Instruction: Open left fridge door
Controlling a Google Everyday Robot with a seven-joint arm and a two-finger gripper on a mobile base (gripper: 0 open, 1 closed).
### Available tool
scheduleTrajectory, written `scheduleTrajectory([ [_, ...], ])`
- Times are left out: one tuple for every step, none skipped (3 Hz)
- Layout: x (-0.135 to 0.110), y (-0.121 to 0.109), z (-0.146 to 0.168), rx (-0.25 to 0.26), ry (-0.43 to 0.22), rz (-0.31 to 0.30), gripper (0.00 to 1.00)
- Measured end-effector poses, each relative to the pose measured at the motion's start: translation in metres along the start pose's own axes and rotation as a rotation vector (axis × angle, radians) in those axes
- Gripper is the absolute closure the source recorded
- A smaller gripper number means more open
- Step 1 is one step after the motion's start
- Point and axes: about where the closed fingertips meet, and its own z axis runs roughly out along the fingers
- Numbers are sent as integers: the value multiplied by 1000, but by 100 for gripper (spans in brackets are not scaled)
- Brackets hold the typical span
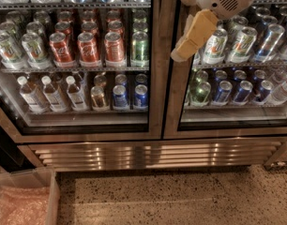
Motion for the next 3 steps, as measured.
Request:
scheduleTrajectory([
  [-11,-9,29,-32,-6,-30,0],
  [-18,-13,47,-47,-15,-47,0],
  [-16,-13,46,-49,-17,-49,0],
])
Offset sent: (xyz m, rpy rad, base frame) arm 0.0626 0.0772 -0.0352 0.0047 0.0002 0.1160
